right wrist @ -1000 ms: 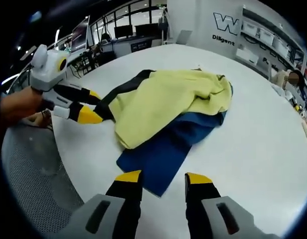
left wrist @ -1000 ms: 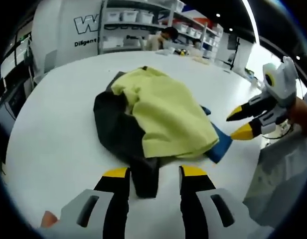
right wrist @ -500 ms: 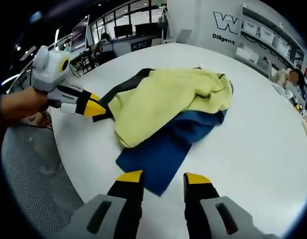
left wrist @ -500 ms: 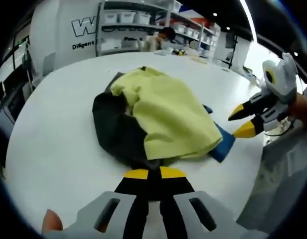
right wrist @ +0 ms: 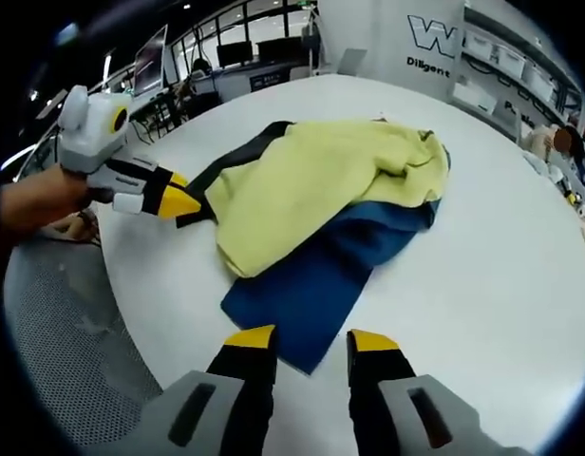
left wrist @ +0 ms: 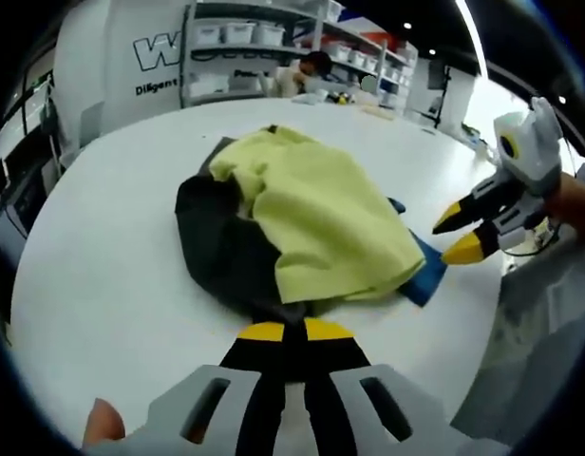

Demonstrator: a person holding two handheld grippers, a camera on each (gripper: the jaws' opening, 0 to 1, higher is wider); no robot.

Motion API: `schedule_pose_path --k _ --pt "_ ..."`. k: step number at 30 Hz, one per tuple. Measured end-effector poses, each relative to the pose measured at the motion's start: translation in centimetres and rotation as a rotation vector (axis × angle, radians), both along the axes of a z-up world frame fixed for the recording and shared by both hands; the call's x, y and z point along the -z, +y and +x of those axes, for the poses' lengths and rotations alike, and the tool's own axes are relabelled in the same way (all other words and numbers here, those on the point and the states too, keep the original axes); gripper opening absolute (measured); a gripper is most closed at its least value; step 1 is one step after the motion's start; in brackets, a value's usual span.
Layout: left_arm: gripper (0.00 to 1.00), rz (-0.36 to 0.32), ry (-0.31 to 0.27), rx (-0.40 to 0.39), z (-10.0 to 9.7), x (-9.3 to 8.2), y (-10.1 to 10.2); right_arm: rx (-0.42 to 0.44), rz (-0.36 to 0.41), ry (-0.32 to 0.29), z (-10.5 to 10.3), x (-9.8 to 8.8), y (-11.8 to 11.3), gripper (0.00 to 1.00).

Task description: Fold the garment on the visible template until the final outline fits inside the template.

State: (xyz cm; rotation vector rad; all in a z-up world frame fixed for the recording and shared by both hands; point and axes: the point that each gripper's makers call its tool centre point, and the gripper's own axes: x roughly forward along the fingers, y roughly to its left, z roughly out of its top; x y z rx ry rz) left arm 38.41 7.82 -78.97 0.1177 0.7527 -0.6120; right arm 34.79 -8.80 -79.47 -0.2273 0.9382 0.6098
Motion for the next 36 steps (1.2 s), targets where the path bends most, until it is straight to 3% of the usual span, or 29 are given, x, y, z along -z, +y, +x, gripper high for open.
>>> schedule_pose_path --k 16,20,22,27,30,32,36 --pt "0.00 -0.012 0.008 -0.006 -0.1 0.0 0.0 0.007 -0.003 0.030 0.4 1.0 0.4 0.25" --pt "0.00 -0.011 0.009 -0.005 -0.2 0.0 -0.1 -0.051 -0.063 0.005 0.3 1.2 0.3 0.24" --pt "0.00 -0.009 0.010 -0.001 -0.2 0.1 -0.2 -0.113 -0.109 -0.019 0.3 1.3 0.3 0.22" --pt "0.00 -0.009 0.015 -0.003 -0.2 0.2 -0.1 -0.162 -0.100 -0.019 -0.1 1.3 1.0 0.13" --pt "0.00 -0.007 0.018 -0.005 -0.2 0.2 0.0 -0.161 -0.097 -0.019 -0.1 1.3 1.0 0.10" --pt "0.00 -0.007 0.019 -0.006 -0.2 0.2 0.0 -0.146 -0.111 -0.020 0.2 1.3 0.4 0.01" --pt "0.00 -0.007 0.017 -0.008 -0.1 0.2 0.1 -0.119 -0.075 0.001 0.3 1.3 0.1 0.00"
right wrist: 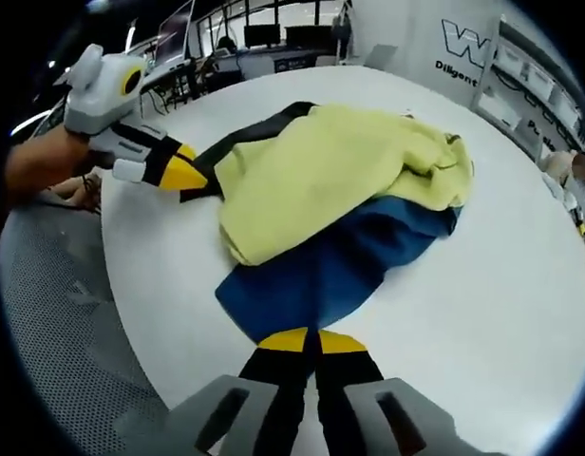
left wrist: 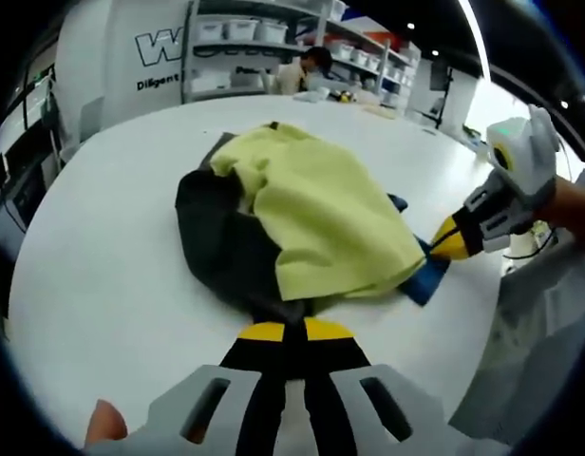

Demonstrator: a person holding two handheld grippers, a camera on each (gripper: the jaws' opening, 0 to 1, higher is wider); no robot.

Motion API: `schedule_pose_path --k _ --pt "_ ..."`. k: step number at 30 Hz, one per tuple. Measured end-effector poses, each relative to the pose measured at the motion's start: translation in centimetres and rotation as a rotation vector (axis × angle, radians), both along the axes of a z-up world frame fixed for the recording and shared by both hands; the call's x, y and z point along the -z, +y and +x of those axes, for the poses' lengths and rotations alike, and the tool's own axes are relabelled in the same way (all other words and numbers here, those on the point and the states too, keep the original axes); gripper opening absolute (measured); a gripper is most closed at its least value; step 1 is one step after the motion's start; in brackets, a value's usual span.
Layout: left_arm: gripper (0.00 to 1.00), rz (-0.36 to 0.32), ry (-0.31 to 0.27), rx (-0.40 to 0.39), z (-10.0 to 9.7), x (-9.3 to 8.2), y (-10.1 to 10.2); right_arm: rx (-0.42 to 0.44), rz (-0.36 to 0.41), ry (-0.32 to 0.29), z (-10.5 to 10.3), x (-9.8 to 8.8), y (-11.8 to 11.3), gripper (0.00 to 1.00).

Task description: Fold the garment on the visible template until the final outline fits inside the template.

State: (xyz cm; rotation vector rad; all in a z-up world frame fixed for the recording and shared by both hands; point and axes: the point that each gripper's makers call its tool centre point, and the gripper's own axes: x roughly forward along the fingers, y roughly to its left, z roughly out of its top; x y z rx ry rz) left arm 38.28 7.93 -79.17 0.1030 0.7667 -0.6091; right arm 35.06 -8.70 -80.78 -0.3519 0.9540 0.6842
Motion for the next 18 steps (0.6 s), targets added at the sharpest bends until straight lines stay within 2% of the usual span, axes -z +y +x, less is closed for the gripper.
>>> schedule_pose_path --k 12,18 --pt "0.00 0.024 0.004 0.003 0.0 0.0 0.9 0.022 -0.052 0.005 0.7 0.0 -2.0 0.00" --pt "0.00 0.050 0.001 0.008 0.3 -0.1 2.1 0.027 -0.111 0.000 1.4 0.0 -4.8 0.00"
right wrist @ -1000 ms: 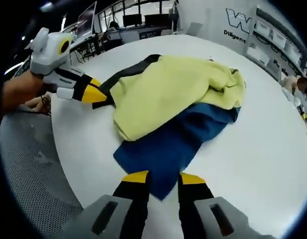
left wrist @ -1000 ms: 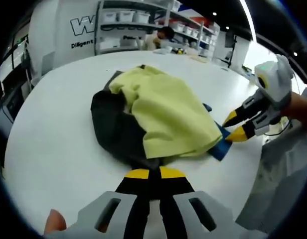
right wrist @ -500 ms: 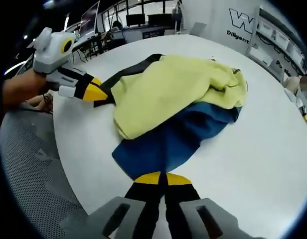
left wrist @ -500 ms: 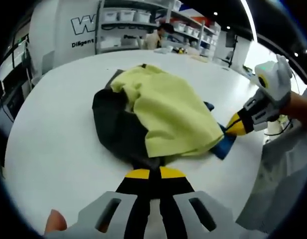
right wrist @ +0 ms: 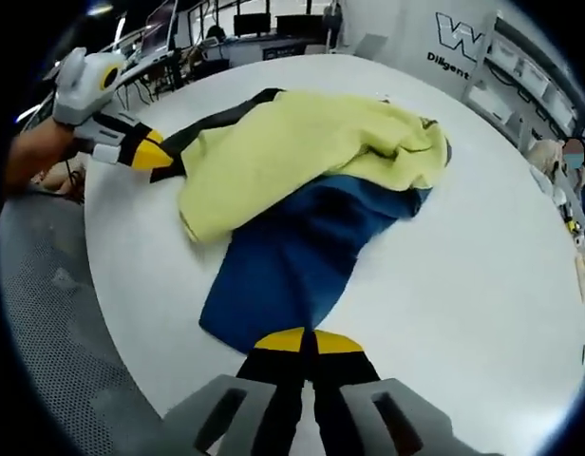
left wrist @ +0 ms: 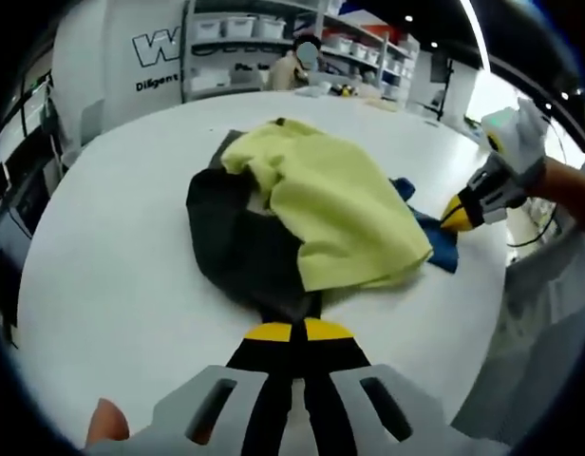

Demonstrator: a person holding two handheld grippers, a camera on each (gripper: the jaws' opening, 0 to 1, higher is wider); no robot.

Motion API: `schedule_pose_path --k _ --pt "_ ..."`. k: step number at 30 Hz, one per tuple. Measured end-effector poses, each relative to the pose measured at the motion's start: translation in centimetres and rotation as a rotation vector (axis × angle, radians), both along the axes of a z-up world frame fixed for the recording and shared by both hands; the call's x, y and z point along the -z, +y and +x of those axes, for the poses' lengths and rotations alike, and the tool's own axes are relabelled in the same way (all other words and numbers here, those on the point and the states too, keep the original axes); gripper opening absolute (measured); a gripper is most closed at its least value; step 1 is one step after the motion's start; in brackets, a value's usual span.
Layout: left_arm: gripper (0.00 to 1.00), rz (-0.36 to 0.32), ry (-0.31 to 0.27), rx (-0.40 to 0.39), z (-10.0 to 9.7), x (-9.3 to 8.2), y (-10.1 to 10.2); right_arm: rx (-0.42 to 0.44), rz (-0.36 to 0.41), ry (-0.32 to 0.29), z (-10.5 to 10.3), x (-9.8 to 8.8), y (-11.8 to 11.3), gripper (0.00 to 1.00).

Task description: Fold the garment on the visible template until the final outline fits inside the template.

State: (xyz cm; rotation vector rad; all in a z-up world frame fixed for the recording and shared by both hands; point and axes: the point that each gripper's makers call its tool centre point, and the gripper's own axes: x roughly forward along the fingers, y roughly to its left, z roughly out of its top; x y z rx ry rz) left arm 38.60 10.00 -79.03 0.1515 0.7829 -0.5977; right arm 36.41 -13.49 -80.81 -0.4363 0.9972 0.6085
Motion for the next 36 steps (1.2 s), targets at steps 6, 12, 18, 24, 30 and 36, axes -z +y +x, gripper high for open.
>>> schedule_pose_path --k 6,12,18,24,30,36 --pt "0.00 0.072 -0.019 0.028 0.7 0.2 1.9 -0.011 -0.065 -0.008 0.9 0.0 -2.8 0.00" --pt "0.00 0.136 -0.037 0.030 1.7 0.3 4.8 -0.028 -0.144 -0.015 2.2 0.1 -6.2 0.00" --pt "0.00 0.183 -0.072 0.049 2.7 0.1 7.2 -0.042 -0.213 -0.016 3.4 0.1 -9.2 0.00" --pt "0.00 0.177 -0.114 0.059 3.8 0.3 9.3 -0.024 -0.264 -0.027 4.7 0.1 -12.7 0.00" --pt "0.00 0.183 -0.137 0.029 5.1 0.4 11.2 0.007 -0.302 -0.033 6.1 0.1 -15.7 0.00" --pt "0.00 0.201 -0.149 0.006 6.5 0.5 12.6 0.011 -0.348 -0.045 7.1 0.1 -18.2 0.00"
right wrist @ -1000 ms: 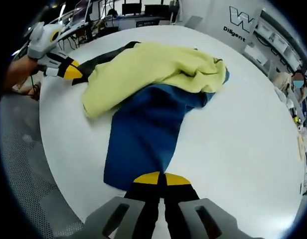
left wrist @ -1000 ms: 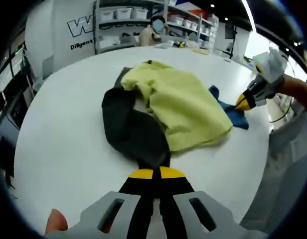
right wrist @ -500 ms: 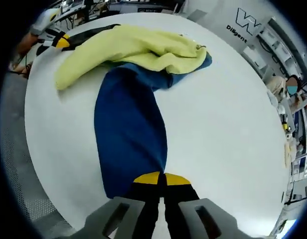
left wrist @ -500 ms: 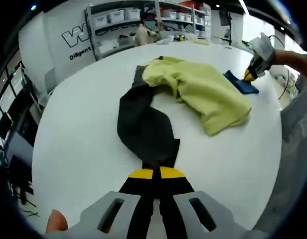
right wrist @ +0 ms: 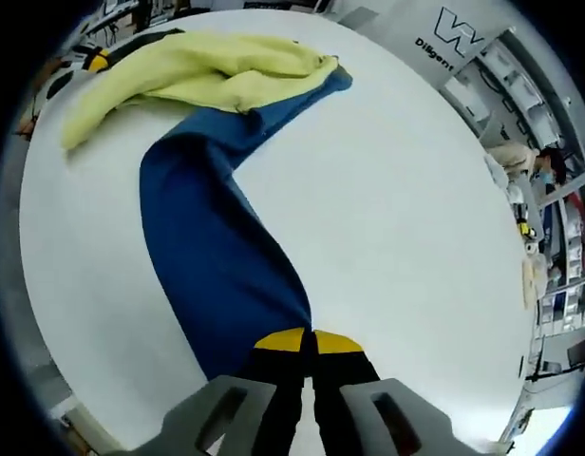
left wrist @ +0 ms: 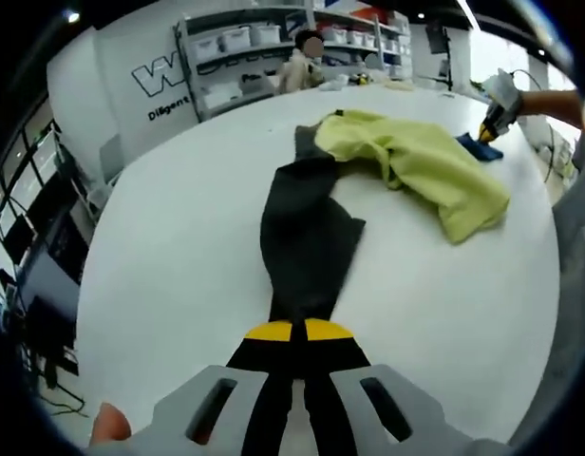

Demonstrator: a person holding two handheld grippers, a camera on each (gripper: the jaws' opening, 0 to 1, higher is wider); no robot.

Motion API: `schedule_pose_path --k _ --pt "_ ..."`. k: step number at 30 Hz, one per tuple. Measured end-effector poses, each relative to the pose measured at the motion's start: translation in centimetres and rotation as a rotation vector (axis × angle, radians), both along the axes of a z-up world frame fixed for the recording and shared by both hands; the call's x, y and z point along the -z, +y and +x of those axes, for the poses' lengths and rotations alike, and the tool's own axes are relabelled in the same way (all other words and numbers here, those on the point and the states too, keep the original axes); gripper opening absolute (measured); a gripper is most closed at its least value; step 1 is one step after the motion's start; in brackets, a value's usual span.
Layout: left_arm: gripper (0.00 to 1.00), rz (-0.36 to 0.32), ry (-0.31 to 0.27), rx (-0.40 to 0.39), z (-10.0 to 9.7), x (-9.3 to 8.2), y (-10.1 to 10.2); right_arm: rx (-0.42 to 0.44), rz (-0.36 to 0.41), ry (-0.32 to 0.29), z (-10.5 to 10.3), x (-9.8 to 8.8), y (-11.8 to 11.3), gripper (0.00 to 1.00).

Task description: Fold the garment on the visible template until the final outline fits inside the template.

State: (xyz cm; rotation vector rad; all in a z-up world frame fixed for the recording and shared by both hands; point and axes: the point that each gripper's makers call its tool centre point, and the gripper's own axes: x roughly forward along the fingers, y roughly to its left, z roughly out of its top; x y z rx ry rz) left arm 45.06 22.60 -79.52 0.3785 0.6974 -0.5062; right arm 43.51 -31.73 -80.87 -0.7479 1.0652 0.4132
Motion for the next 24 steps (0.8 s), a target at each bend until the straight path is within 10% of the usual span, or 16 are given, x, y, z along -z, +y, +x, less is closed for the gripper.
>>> schedule_pose_path --k 24 --pt "0.00 0.134 -0.013 -0.163 5.6 -0.1 8.2 0.087 -0.181 -0.030 5.6 -0.1 -11.9 0.00"
